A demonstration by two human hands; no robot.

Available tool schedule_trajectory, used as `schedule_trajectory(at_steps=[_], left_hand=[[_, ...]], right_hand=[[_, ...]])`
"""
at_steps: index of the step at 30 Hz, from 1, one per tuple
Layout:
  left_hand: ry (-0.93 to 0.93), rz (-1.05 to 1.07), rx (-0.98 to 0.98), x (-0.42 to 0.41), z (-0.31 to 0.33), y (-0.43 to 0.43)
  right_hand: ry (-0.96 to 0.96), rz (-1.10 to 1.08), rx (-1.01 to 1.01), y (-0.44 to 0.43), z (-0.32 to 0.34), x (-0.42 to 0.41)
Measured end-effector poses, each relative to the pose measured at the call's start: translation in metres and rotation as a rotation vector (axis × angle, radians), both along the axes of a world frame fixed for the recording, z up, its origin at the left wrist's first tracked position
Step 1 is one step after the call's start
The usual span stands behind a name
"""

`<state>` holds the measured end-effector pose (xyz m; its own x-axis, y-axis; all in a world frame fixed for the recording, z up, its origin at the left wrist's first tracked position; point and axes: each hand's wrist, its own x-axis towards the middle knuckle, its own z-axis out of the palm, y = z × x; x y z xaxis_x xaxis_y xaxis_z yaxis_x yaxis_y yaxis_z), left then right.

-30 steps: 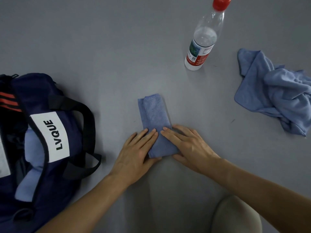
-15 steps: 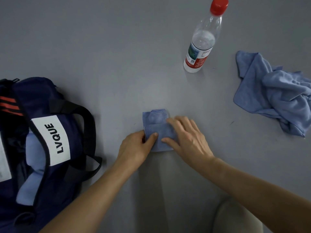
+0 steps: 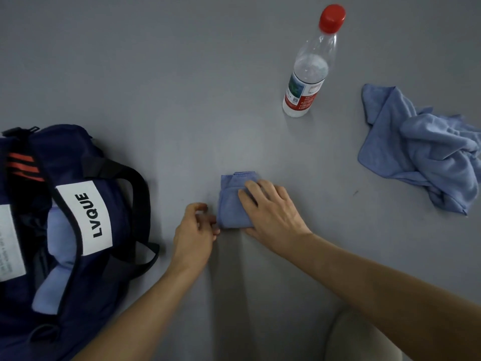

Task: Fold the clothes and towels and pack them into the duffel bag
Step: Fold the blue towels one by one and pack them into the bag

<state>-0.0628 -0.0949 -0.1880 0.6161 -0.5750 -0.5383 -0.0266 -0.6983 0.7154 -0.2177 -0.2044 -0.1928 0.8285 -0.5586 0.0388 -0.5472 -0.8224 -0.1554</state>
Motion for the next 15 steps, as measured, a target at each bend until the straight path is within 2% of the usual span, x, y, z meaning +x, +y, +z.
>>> schedule_trajectory(at_steps=[2, 5, 8, 10, 15], left_hand=[[0.151, 0.005, -0.008, -0.001, 0.011, 0.000], [0.288, -0.014, -0.035, 0.000, 0.038, -0.014], [0.269, -0.032, -0.045, 0.008, 0.068, -0.030], [0.313, 0.028, -0.120, 0.021, 0.096, -0.037], [0.299, 0.035, -0.283, 0.082, 0.184, -0.041]], right_hand=[[-0.020, -0.065, 0.131, -0.008, 0.007, 0.008], [-0.136, -0.237, 0.565, -0.019, 0.021, 0.016], [-0.316, -0.413, 0.968, -0.018, 0.049, 0.024], [-0.460, -0.459, 1.154, -0.019, 0.074, 0.037], [-0.662, -0.379, 1.539, -0.024, 0.159, 0.095]])
